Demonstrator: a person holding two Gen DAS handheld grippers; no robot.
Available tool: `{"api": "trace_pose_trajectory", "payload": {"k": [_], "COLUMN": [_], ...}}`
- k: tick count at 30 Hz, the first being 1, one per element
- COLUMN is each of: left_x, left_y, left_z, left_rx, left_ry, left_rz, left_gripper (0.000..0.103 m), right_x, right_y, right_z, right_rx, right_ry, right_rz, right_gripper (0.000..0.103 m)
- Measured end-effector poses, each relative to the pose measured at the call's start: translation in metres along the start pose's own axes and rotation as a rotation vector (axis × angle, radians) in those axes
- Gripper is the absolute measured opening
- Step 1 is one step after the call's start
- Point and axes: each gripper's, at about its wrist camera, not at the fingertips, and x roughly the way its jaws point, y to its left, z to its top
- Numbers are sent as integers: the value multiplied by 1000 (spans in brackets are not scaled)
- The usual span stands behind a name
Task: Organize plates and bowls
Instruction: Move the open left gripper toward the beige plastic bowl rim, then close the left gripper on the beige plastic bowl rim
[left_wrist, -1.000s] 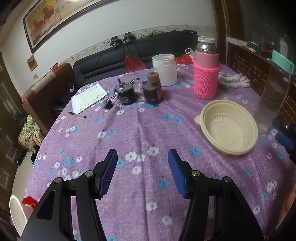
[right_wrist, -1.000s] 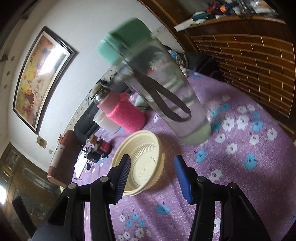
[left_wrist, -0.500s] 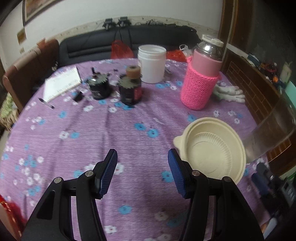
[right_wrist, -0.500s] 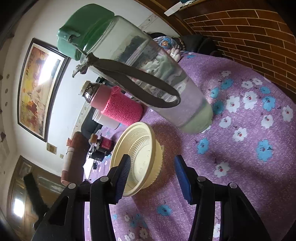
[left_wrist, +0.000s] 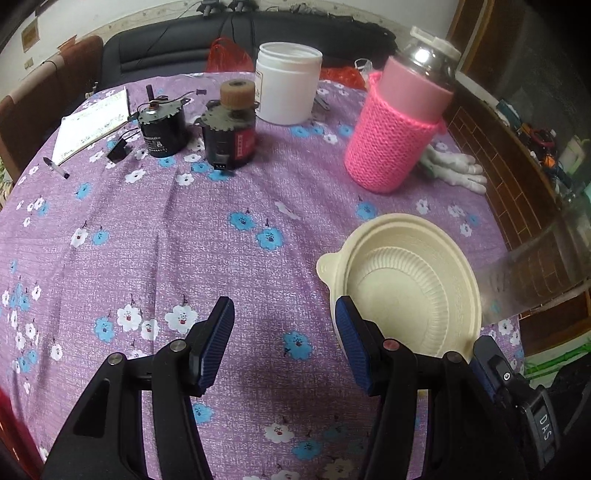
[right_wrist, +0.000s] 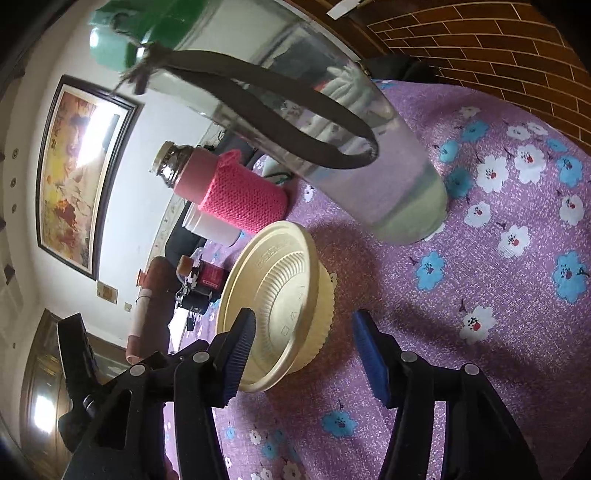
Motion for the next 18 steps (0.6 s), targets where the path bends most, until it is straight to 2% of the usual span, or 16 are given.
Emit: {"api": "trace_pose_trajectory", "payload": {"k": [6,12,18], "left_x": [-4,0,9], "left_y": [2,-4,-11], "left_z": [2,5,5], "left_rx": [-9,-33,-43], "left_ry": [-9,50,75], "left_rz": [38,-30,-31], "left_gripper": [55,55,55], "right_x": [3,6,4], "right_y": [-6,-6,-9], "right_z": [2,2,4], "right_rx": [31,45,62], "right_ry": [12,33,28], "right_rz": [12,34,58], "right_gripper": [58,58,58]}}
